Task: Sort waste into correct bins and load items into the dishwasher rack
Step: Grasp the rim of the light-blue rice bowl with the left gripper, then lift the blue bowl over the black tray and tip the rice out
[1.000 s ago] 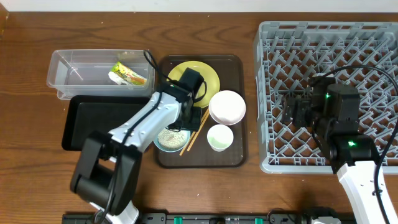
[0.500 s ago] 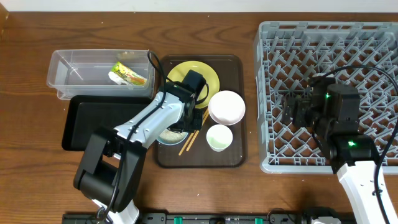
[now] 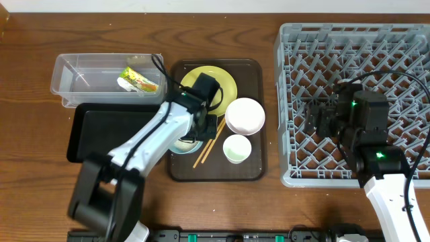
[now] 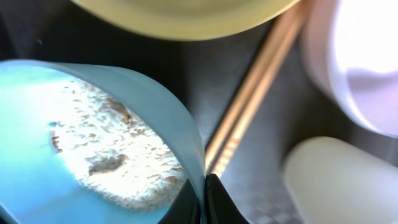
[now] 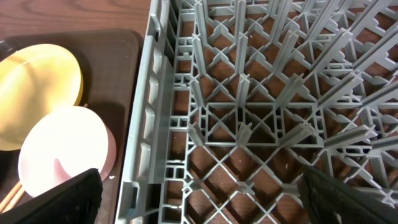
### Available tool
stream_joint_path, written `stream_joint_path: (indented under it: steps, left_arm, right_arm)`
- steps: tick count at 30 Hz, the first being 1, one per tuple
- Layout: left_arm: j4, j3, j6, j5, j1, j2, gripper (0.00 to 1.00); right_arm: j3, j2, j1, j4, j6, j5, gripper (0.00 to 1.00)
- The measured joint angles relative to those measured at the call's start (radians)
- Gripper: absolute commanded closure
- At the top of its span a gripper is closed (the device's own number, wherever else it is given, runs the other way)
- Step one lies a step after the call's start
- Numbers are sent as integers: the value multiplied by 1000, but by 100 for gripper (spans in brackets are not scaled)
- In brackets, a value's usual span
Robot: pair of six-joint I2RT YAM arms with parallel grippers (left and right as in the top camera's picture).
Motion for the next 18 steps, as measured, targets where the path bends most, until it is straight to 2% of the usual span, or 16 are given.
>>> stream_joint_path:
  steps: [8,18]
  left_arm:
    - [-35,0,1,10,84,-148,94]
    - [-45,0,104,204,394,-153,94]
  right_arm:
    - [0,0,0,0,0,0,1]
    - [0,0,0,-1,0,0,1]
